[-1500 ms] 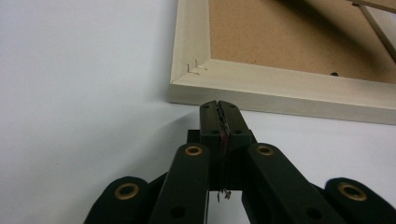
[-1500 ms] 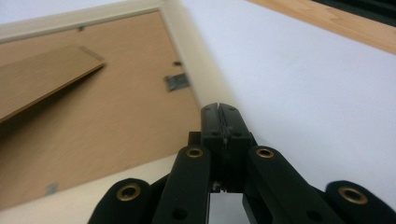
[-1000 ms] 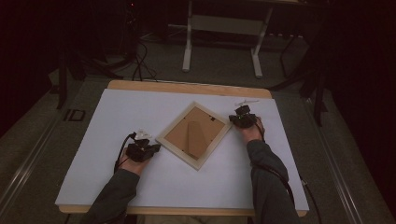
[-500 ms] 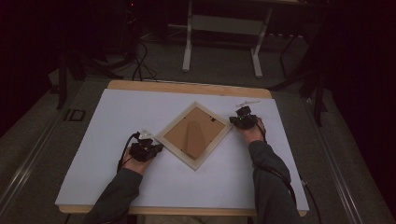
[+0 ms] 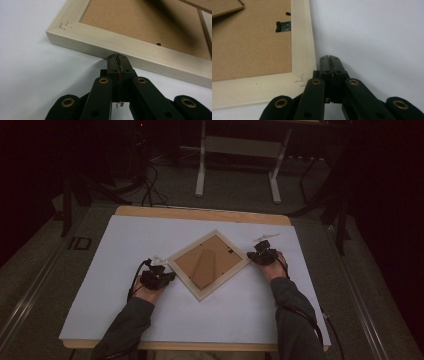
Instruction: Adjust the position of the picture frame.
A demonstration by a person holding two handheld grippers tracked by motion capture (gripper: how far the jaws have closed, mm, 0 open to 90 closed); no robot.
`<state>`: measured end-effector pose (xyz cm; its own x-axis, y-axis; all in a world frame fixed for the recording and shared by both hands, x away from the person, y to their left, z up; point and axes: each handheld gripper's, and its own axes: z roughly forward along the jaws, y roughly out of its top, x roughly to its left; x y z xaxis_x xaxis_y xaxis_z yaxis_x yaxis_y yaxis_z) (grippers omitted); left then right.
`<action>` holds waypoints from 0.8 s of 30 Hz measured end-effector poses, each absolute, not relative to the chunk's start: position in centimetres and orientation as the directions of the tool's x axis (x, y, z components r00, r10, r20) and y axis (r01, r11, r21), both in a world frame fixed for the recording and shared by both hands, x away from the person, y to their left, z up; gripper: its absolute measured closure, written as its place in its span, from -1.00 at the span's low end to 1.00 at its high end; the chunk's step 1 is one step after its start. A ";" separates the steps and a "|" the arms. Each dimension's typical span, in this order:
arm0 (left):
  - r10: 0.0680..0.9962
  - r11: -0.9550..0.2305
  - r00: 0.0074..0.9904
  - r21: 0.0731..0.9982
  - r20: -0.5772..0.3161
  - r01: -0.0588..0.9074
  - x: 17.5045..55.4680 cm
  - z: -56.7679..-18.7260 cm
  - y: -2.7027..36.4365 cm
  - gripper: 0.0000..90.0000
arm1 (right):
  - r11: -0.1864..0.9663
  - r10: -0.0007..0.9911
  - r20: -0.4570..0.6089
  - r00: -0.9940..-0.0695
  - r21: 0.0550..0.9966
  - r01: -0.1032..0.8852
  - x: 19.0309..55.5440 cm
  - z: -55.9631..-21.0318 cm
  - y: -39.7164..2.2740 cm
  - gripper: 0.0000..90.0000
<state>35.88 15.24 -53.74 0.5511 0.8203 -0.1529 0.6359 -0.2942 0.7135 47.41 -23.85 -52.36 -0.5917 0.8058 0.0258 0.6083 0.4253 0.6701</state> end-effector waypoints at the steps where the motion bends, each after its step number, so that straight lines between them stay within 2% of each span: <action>1: 0.821 -0.293 0.550 0.712 -0.154 0.638 36.0 -53.7 15.3 1.00 | 0.427 0.803 0.027 -0.595 0.670 0.607 47.2 -52.4 -23.9 1.00; 24: 0.829 -0.264 0.529 0.707 -0.182 0.656 36.9 -53.8 15.6 1.00 | 0.465 0.770 0.006 -0.638 0.680 0.567 43.4 -52.6 -24.1 1.00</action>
<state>36.93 15.62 -53.76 0.5289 0.8290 -0.1816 0.6560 -0.2637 0.7072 43.35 -24.12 -52.56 -0.6383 0.7697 0.0057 0.5669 0.4651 0.6800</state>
